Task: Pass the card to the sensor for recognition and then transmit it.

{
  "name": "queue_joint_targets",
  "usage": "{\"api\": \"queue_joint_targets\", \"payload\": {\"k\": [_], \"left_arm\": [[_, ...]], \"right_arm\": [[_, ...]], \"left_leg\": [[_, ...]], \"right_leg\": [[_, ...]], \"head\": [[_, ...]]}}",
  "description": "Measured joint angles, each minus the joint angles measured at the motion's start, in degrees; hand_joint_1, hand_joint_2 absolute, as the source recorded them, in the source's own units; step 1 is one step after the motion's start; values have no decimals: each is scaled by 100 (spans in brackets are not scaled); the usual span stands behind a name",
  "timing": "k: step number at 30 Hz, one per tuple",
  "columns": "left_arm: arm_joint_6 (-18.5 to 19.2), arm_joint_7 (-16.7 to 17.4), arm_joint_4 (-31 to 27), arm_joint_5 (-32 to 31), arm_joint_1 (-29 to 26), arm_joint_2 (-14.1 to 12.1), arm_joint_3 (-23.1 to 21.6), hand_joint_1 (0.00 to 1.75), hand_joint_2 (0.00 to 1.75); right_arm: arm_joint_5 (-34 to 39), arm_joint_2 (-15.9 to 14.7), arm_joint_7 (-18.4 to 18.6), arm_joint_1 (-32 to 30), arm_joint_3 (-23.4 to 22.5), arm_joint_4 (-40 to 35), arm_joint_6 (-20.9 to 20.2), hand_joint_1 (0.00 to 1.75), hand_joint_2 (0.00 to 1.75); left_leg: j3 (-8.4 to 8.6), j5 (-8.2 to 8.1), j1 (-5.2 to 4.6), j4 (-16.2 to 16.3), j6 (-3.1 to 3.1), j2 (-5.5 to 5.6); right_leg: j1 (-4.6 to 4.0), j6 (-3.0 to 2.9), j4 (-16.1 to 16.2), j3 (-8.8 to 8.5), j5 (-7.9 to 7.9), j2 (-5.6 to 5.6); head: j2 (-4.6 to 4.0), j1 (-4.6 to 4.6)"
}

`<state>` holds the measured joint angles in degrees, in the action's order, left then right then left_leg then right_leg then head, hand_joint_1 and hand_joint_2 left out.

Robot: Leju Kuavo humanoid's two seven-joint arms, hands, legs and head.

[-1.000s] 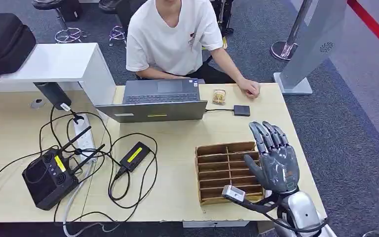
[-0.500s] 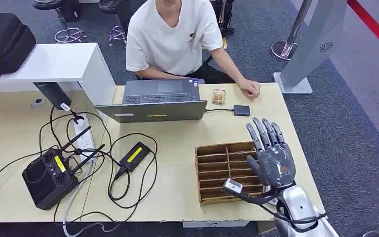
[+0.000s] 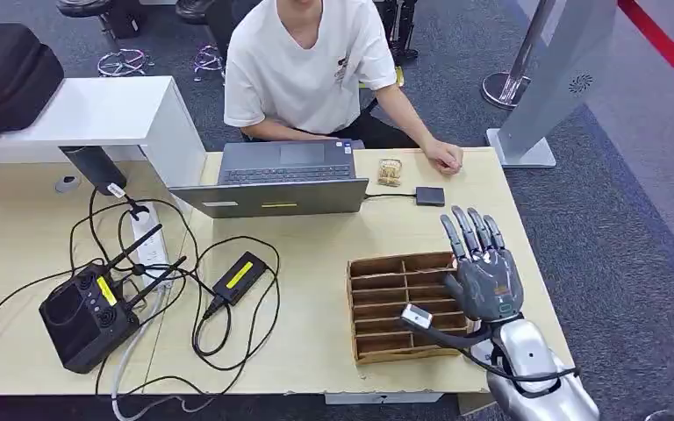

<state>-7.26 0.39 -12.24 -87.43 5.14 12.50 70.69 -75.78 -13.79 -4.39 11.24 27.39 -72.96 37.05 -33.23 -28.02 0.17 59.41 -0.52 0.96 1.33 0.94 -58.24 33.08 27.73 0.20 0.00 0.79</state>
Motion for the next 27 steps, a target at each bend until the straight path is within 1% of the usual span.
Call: {"api": "queue_joint_targets", "payload": {"k": [16,27], "left_arm": [[-2,17,0,-20,0,0,-9,0,175],[-2,24,0,-50,-1,0,-48,0,175]], "right_arm": [[87,103,-28,7,-15,177,13,0,175],[68,310,-81,48,96,188,-13,0,175]], "left_leg": [[1,0,0,0,0,-1],[2,1,0,0,0,0]], "right_leg": [[0,0,0,-1,0,1],[0,-1,-1,-3,-1,0]], "head": [[0,0],[0,0]]}}
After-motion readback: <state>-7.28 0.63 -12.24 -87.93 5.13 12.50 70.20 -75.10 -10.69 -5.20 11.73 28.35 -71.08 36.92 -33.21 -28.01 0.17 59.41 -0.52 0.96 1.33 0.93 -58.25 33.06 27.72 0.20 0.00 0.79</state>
